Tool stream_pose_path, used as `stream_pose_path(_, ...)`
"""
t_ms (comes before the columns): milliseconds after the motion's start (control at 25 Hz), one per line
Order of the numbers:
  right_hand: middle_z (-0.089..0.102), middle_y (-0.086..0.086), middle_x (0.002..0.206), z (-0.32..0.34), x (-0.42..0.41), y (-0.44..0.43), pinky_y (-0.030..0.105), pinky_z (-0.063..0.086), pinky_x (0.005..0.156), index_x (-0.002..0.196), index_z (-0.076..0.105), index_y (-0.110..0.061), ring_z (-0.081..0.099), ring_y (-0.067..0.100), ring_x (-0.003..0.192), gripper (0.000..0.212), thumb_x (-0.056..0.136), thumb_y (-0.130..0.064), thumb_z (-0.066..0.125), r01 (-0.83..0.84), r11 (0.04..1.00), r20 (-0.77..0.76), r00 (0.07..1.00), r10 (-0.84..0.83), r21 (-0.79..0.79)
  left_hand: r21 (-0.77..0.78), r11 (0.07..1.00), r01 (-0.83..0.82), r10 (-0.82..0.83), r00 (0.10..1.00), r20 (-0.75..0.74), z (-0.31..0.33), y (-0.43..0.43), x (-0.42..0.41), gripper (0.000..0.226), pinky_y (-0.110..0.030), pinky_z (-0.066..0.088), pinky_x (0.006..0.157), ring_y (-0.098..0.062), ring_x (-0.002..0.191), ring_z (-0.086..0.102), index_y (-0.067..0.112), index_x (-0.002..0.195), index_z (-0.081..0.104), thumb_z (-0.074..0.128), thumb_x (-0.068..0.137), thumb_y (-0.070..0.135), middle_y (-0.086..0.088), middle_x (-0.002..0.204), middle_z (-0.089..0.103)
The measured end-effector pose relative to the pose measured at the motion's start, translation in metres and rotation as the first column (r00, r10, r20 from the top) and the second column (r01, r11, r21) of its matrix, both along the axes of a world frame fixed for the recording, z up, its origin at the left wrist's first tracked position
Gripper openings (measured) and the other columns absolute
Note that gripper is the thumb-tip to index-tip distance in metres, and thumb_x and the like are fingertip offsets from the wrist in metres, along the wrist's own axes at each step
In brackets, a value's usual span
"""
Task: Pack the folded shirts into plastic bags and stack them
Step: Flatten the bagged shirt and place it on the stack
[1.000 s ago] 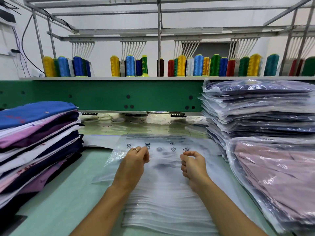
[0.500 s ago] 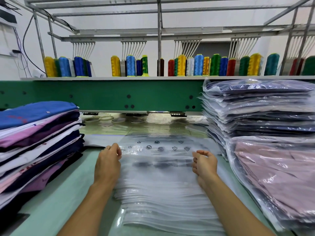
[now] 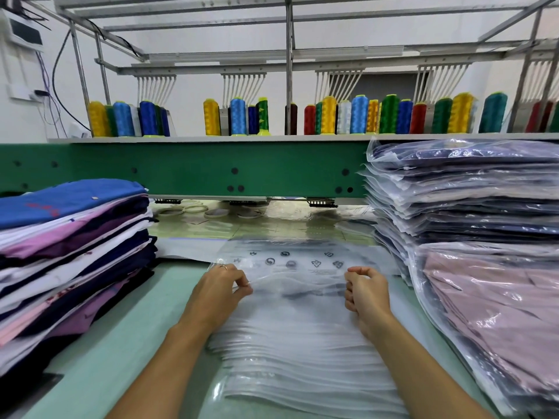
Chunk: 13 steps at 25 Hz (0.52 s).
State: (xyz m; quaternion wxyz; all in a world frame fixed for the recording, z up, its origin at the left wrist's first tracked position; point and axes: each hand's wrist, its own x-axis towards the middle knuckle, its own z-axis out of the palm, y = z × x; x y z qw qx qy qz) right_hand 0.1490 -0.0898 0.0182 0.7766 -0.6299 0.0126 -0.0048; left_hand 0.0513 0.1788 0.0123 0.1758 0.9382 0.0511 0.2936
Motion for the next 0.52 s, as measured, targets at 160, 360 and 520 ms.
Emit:
stream_pose_path(160,0.053,0.006,0.107,-0.002,-0.010,0.010,0.035,0.045,0.070,0.095,0.059,-0.016,0.053,0.021,0.089,0.027,0.098,-0.043,0.056,0.105,0.819,0.203,0.979,0.015,-0.564,-0.033,0.999,-0.032,0.033,0.999,0.030,-0.002,-0.002,-0.001,0.046,-0.028,0.039,0.061,-0.008,0.079,0.050,0.022,0.064,0.051,0.078,0.078,0.057,0.011,0.071,0.057)
stream_pose_path(360,0.047,-0.012,0.118,-0.001,-0.021,0.014,0.039,0.034,0.101,0.099,0.061,-0.033,0.040,0.016,0.122,0.040,0.090,-0.071,0.050,0.402,0.366,0.484,0.860,0.165,-0.839,-0.067,0.998,-0.013,0.019,0.996,0.085,0.001,-0.013,-0.002,0.031,-0.037,0.049,0.071,-0.008,0.077,0.052,0.024,0.075,0.062,0.062,0.096,0.047,0.012,0.075,0.059)
stream_pose_path(520,0.068,-0.012,0.096,0.001,-0.024,0.017,0.037,0.047,0.085,0.105,0.055,-0.027,0.063,0.014,0.088,0.020,0.096,-0.044,0.062,0.402,0.502,0.614,0.688,0.386,-0.766,-0.162,0.987,0.005,0.015,0.992,0.123,0.003,-0.015,-0.003,0.005,-0.038,0.053,0.076,-0.012,0.080,0.062,0.027,0.095,0.069,0.066,0.096,0.023,0.012,0.082,0.068)
